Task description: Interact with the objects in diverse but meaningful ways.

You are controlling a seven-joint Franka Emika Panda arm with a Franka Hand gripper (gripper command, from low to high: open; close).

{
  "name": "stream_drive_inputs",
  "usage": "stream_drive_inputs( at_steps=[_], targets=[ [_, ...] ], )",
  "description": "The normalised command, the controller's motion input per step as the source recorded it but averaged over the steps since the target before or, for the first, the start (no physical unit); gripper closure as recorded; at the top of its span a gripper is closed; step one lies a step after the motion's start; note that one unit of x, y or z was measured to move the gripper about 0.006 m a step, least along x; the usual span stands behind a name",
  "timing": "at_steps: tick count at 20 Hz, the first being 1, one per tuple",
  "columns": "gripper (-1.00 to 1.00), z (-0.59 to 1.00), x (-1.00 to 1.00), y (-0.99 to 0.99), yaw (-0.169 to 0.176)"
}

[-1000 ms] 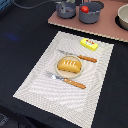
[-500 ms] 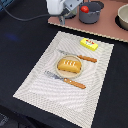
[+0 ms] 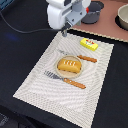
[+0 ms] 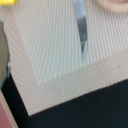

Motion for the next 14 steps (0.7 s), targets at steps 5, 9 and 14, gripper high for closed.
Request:
stream_drive_inputs(
  at_steps=[5,9,14],
  targets=[
    [-1.0,-0.27,0.3,-0.33,0.065],
    [-1.0,-0.28,0.21,-0.46,0.04],
    [-1.0,-0.3,0.15,-0.58,0.076]
  ],
)
